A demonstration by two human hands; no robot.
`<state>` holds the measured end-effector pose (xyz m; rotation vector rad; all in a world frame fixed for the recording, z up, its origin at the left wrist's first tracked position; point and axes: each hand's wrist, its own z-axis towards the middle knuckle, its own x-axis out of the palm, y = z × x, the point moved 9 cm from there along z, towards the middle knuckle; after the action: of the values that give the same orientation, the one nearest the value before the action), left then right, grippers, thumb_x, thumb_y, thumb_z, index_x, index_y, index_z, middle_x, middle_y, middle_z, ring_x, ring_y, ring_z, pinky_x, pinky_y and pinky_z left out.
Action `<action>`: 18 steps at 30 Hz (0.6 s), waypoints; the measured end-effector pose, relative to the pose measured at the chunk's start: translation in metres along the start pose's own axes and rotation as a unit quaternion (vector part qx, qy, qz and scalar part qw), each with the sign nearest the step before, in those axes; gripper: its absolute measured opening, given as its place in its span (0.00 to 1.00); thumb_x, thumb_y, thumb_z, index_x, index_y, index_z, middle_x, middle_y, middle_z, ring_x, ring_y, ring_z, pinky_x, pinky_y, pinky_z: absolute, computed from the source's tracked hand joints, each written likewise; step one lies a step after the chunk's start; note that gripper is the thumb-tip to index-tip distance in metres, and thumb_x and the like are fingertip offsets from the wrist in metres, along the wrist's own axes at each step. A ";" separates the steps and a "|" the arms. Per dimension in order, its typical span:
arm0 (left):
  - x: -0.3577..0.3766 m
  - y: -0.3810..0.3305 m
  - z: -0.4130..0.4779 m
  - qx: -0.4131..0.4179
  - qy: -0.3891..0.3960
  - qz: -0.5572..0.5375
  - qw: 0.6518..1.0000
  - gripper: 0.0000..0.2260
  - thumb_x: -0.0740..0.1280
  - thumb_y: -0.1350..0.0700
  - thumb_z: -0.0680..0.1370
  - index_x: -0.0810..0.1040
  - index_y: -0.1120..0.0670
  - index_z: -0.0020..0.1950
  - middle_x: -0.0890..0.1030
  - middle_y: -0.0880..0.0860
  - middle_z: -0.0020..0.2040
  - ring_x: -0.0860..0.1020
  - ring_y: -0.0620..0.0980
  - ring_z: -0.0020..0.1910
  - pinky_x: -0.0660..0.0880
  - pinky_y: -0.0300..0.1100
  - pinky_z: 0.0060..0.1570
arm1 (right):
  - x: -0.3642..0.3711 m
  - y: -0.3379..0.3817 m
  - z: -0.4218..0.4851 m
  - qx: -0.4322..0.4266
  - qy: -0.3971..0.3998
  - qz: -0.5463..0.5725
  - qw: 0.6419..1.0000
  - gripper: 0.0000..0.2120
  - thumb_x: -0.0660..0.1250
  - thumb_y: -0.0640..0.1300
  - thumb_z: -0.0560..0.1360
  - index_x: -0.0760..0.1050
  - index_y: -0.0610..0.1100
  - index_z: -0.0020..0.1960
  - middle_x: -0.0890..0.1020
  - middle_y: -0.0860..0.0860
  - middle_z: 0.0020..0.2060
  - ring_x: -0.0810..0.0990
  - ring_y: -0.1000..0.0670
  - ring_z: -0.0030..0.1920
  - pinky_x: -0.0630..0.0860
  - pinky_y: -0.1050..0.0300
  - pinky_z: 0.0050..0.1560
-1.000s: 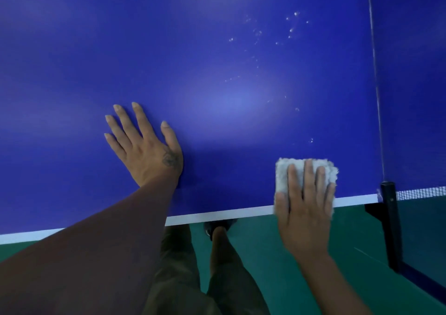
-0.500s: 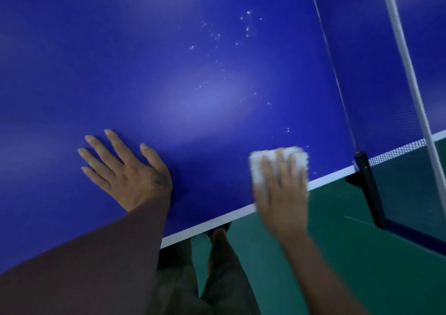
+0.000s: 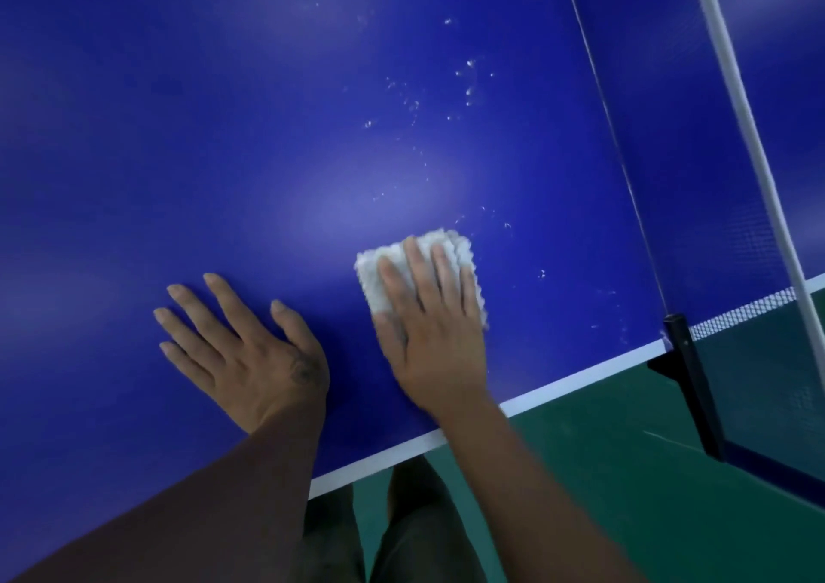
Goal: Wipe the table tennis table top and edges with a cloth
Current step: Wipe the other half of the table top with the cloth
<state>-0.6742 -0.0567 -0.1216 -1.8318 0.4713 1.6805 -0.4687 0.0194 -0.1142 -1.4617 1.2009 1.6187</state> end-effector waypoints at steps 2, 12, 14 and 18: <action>0.000 0.000 0.000 -0.005 0.007 0.000 1.000 0.32 0.54 0.44 0.87 0.52 0.54 0.88 0.49 0.59 0.89 0.47 0.62 0.87 0.44 0.61 0.85 | -0.006 -0.038 0.030 0.028 -0.001 -0.027 0.999 0.28 0.54 0.56 0.88 0.57 0.52 0.87 0.56 0.47 0.87 0.51 0.41 0.87 0.53 0.33 0.84; -0.001 -0.004 0.001 -0.020 0.034 -0.004 0.999 0.33 0.53 0.43 0.85 0.52 0.54 0.89 0.49 0.57 0.89 0.44 0.59 0.88 0.43 0.60 0.85 | -0.003 -0.017 0.051 0.002 0.005 -0.026 1.000 0.28 0.52 0.56 0.89 0.58 0.49 0.87 0.56 0.44 0.86 0.51 0.38 0.87 0.52 0.29 0.82; 0.000 -0.002 0.002 -0.018 0.022 -0.005 1.000 0.33 0.54 0.43 0.85 0.54 0.55 0.88 0.50 0.58 0.89 0.45 0.58 0.88 0.43 0.59 0.85 | 0.006 0.036 0.073 -0.073 -0.007 0.009 0.997 0.28 0.55 0.56 0.88 0.60 0.50 0.86 0.57 0.46 0.86 0.51 0.39 0.87 0.53 0.30 0.83; -0.001 -0.002 0.002 -0.014 0.005 -0.004 1.000 0.32 0.55 0.44 0.85 0.57 0.56 0.87 0.53 0.59 0.88 0.48 0.59 0.88 0.46 0.61 0.85 | 0.009 0.067 0.135 -0.114 -0.005 0.026 0.993 0.28 0.52 0.58 0.88 0.61 0.52 0.86 0.58 0.49 0.86 0.52 0.43 0.87 0.53 0.36 0.84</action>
<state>-0.6745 -0.0546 -0.1200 -1.8607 0.4463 1.6816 -0.5834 0.1169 -0.1141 -1.5696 1.0839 1.8465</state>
